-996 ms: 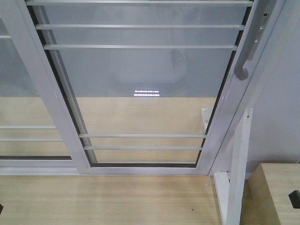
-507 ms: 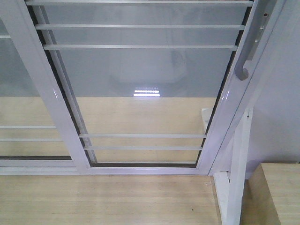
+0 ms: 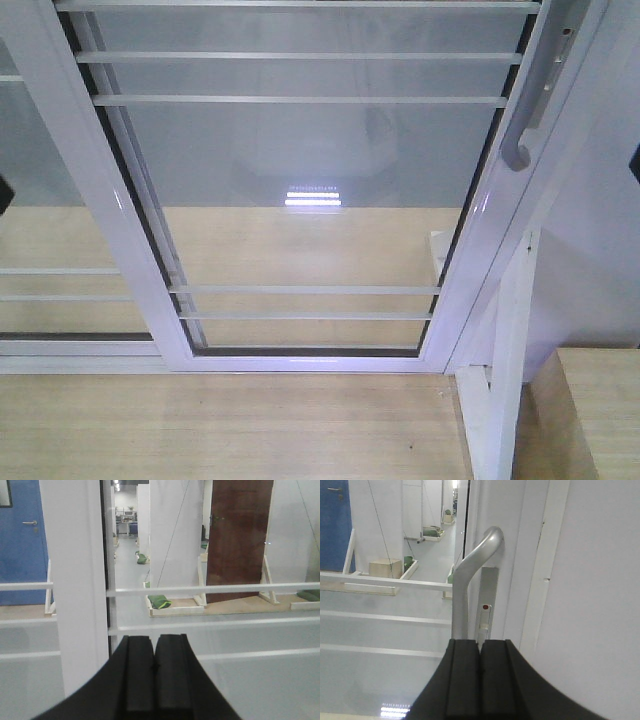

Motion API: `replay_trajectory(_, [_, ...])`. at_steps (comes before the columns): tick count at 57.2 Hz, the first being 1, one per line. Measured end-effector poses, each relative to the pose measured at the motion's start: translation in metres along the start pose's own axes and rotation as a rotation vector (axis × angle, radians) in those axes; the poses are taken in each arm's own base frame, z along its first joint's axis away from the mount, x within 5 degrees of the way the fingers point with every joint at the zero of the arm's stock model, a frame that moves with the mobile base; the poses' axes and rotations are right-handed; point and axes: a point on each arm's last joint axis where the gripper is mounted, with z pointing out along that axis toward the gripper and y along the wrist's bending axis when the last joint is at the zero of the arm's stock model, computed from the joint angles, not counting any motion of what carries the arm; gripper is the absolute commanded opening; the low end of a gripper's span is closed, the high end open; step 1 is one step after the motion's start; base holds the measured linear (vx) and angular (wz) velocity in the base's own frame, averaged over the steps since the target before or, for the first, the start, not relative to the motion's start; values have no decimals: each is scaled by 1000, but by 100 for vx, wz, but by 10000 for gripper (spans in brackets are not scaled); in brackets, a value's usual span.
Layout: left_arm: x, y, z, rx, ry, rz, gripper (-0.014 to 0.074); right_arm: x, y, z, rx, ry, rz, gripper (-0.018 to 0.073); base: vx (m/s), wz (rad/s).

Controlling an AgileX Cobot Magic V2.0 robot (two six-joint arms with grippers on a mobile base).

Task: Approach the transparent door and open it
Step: 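Raise the right gripper up to the silver door handle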

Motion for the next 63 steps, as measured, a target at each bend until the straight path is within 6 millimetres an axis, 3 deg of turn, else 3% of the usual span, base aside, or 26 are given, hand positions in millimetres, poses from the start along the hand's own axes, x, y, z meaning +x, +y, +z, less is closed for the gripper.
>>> replay_trajectory(7, [-1, 0, 38, 1, 2, -1, 3, 4, 0, 29, 3, 5, -4, -1, 0, 0])
replay_trajectory(14, [10, 0, 67, 2, 24, -2, 3, 16, 1, 48, 5, 15, -6, -1, 0, 0])
replay_trajectory(22, [21, 1, 78, 2, 44, -3, 3, 24, 2, 57, 5, 30, -7, -1, 0, 0])
replay_trajectory(36, [22, 0, 80, 14, 34, 13, 39, 25, 2, 59, 7, 23, -6, 48, 0, 0])
replay_trajectory(46, [22, -1, 80, 22, 28, 24, 131, 25, 2, 59, 7, 22, -6, 189, 0, 0])
replay_trajectory(63, [20, -1, 81, 24, 2, 25, 458, 25, 2, 59, 6, 21, -8, 640, 0, 0])
